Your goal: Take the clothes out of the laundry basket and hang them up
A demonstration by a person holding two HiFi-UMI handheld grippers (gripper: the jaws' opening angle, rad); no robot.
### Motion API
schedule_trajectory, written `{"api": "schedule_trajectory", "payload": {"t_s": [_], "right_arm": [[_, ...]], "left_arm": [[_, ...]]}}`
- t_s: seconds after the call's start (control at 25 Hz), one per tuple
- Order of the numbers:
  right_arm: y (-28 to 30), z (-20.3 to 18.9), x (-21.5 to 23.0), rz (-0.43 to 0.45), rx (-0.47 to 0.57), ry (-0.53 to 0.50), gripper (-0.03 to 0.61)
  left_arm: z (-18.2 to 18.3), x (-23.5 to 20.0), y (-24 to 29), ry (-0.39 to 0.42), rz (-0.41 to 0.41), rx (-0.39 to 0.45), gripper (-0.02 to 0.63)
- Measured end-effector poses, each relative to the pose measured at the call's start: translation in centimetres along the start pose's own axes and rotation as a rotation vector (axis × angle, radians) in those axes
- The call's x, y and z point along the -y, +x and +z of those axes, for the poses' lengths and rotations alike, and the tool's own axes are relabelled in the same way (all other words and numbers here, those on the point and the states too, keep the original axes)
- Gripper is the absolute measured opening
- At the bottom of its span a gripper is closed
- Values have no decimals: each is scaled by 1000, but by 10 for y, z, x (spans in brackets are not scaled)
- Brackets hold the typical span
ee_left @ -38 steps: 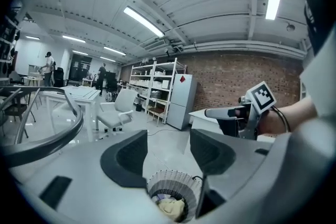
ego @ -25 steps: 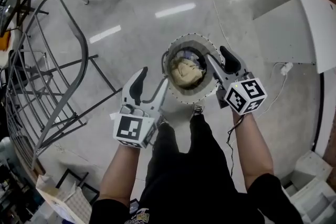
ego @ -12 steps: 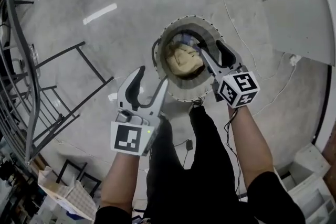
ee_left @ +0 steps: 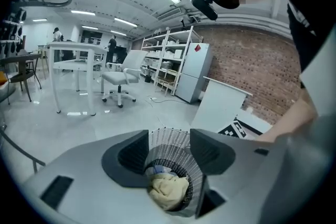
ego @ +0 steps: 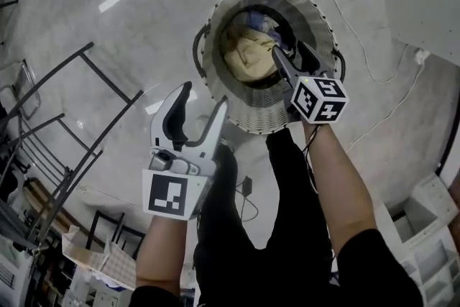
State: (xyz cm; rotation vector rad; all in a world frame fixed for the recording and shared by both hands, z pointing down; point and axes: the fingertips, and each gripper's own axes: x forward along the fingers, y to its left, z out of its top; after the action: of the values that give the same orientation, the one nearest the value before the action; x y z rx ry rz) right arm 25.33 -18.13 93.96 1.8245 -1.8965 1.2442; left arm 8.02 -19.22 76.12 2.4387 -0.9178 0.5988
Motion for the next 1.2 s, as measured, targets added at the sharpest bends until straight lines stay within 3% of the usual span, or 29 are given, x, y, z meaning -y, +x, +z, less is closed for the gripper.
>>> {"api": "schedule_trajectory", "payload": {"t_s": [0.36,0.72,0.96,1.12,1.16,1.2], "right_arm": [[62,-101,69,-128,-97,227,327],[113,-182,109,-223,-248,230,365],[133,-226,144,-319,-313,298,391],[146,-243,153,-340,-342,366,365],[147,-246,154,-341,-355,371,346],[147,-250,155,-341,-371,368,281]], "left_arm": [[-72,-3,38,8,-62,-39,232],[-118,-15,59,8,-60,-59,232],[-130,-22,68,5,-53,-48,232],[-136,-25,71,15,-51,-43,232],[-137,-25,71,14,-50,-43,232],[-138,-25,71,14,-49,-42,232]]}}
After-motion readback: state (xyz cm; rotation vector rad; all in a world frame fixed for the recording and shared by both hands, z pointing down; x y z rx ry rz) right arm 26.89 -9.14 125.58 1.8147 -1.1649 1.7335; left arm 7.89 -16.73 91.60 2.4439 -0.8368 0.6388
